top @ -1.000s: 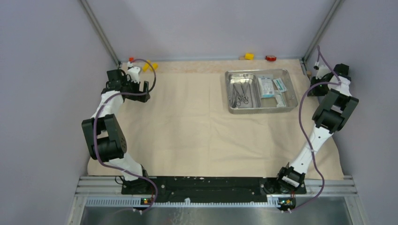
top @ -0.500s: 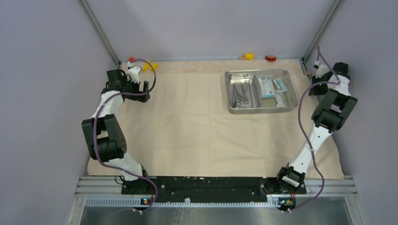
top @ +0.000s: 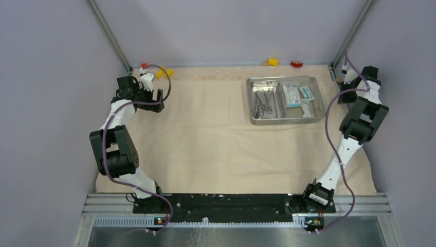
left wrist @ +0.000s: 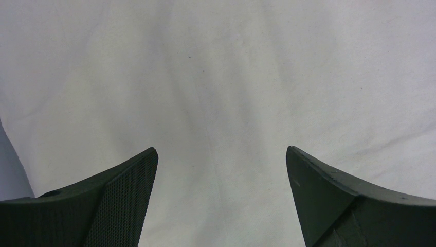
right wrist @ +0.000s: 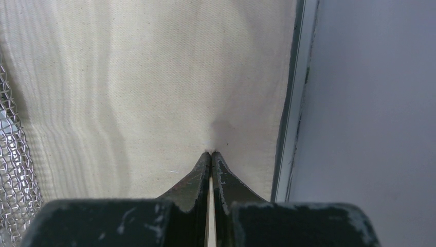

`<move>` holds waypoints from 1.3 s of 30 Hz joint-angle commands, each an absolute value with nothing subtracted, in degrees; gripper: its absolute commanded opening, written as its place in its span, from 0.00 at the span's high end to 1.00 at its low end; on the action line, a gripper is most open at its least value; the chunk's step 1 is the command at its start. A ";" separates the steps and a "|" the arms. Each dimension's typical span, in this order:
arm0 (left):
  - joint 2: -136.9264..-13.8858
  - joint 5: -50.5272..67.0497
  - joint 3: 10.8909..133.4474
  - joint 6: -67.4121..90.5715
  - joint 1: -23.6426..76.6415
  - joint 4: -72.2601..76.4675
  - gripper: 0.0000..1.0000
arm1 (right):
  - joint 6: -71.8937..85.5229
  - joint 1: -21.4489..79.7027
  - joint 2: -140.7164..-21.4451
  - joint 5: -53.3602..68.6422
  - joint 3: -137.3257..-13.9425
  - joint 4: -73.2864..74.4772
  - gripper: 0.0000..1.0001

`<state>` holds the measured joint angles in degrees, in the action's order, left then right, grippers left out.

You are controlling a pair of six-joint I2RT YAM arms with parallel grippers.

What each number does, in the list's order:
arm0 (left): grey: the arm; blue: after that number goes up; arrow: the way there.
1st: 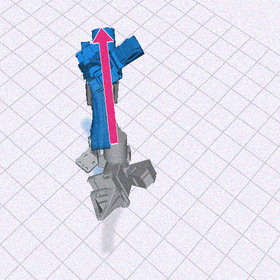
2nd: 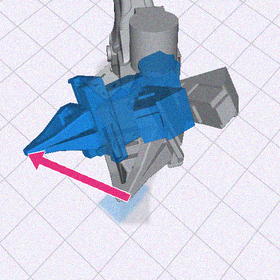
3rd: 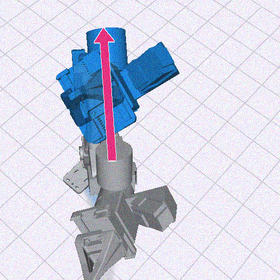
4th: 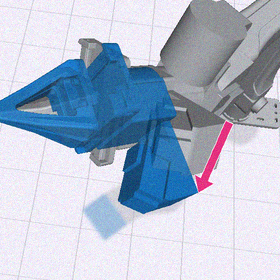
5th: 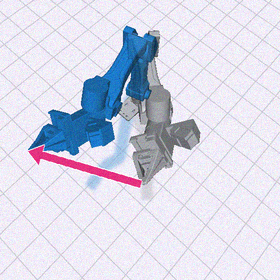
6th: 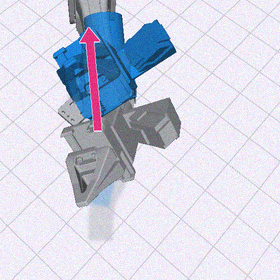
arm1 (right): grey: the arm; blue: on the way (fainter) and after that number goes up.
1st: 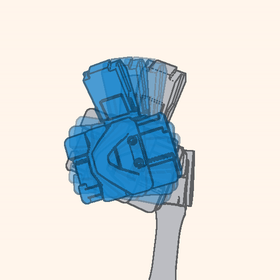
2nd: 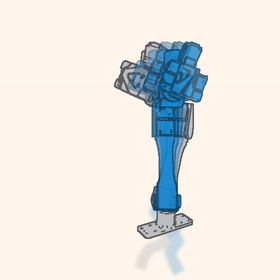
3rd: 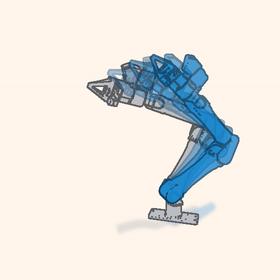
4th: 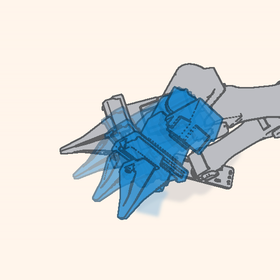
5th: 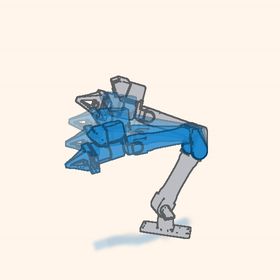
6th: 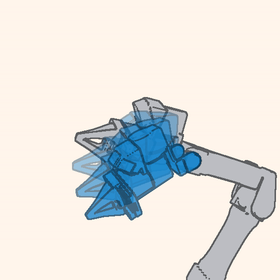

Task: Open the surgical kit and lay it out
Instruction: Smooth out the surgical kit at the center of the board, then pick up the medical item from the container.

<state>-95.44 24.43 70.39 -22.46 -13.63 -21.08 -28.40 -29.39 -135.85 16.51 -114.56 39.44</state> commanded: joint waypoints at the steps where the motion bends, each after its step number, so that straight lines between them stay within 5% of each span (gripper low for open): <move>1: -96.09 24.87 71.89 -22.65 -13.89 -20.21 0.01 | -28.79 -28.83 -138.28 13.31 -118.34 35.05 1.00; 15: -96.34 25.04 72.29 -22.73 -13.89 -20.67 0.01 | -28.22 -28.45 -137.38 13.71 -118.82 36.70 1.00; 29: -96.02 24.21 71.22 -23.68 -13.86 -20.42 0.01 | -32.09 -31.89 -113.20 18.84 -94.19 29.93 0.42; 34: -94.92 24.37 70.29 -24.32 -13.89 -20.26 0.01 | -38.06 -32.97 -100.08 20.32 -78.74 29.72 0.39; 39: -93.00 24.56 68.30 -25.03 -13.89 -19.80 0.01 | -47.80 -34.31 -85.94 19.17 -63.45 32.78 0.46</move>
